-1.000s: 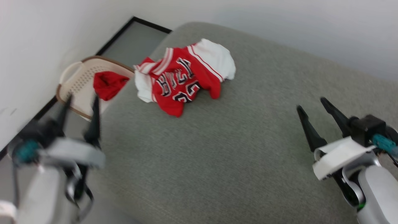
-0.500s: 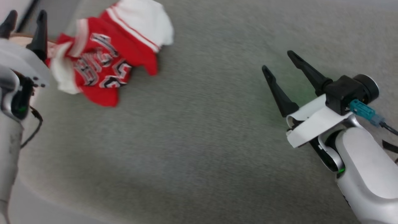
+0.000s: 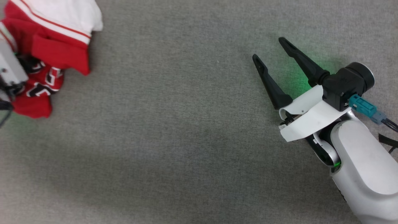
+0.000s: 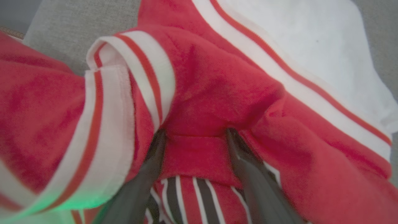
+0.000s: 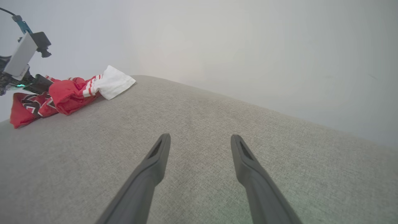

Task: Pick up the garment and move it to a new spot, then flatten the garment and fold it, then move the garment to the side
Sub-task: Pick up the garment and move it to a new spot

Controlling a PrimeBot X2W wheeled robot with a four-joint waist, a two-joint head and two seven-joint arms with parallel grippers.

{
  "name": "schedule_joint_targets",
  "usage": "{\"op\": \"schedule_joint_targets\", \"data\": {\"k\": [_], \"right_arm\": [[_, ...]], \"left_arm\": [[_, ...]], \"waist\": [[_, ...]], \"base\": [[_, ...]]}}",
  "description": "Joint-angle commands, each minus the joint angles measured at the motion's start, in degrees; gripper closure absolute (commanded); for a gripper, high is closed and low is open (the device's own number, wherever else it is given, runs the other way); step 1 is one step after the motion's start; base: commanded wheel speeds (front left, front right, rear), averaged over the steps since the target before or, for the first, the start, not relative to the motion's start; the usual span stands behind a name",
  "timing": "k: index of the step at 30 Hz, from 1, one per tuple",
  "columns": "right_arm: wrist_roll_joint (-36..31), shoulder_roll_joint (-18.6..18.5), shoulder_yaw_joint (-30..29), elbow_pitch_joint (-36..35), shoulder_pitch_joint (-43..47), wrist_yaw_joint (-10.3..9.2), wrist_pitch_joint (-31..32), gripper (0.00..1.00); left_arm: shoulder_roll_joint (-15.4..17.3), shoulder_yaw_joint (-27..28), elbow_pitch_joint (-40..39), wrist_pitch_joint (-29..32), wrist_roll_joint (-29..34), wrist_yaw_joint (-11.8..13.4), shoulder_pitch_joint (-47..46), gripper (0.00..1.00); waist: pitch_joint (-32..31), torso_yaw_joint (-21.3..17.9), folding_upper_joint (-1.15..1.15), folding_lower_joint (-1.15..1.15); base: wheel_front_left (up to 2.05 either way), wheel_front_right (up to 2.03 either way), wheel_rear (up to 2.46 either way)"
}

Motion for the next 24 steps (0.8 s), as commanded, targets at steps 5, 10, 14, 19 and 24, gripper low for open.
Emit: {"op": "schedule_joint_targets", "data": {"k": [5,10,14,19,24], "right_arm": [[-0.6,0.0,0.1,-1.7,-1.5,0.00,0.4,0.00],[-0.9,-0.2,-0.2,-3.0,-1.3,0.00,0.9,0.00],[-0.9,-0.2,-0.4,-3.9,-1.4,0.00,1.5,0.00],[-1.3,0.2,-0.6,-4.8,-1.4,0.00,2.0,0.00],[-0.8,0.5,-0.9,-4.4,-0.7,0.00,1.5,0.00]], "left_arm": [[-3.2,-2.1,3.8,6.0,-4.0,0.1,1.8,0.00],[-6.3,-3.4,5.3,8.8,-6.7,0.0,2.5,0.00],[-7.6,-4.6,5.5,9.4,-7.8,0.0,2.8,0.00],[-7.9,-5.7,4.7,10.2,-9.6,-0.1,3.2,1.00],[-5.1,-5.8,3.0,2.5,-8.5,-0.1,1.7,1.00]], "waist": [[4.1,-2.8,0.00,0.00],[5.3,-3.4,0.00,0.00],[5.6,-3.7,0.00,0.00],[5.3,-3.8,0.00,0.00],[3.9,-3.5,0.00,0.00]], "base": [[0.00,0.00,0.00],[0.00,0.00,0.00],[0.00,0.00,0.00],[0.00,0.00,0.00],[0.00,0.00,0.00]]}}
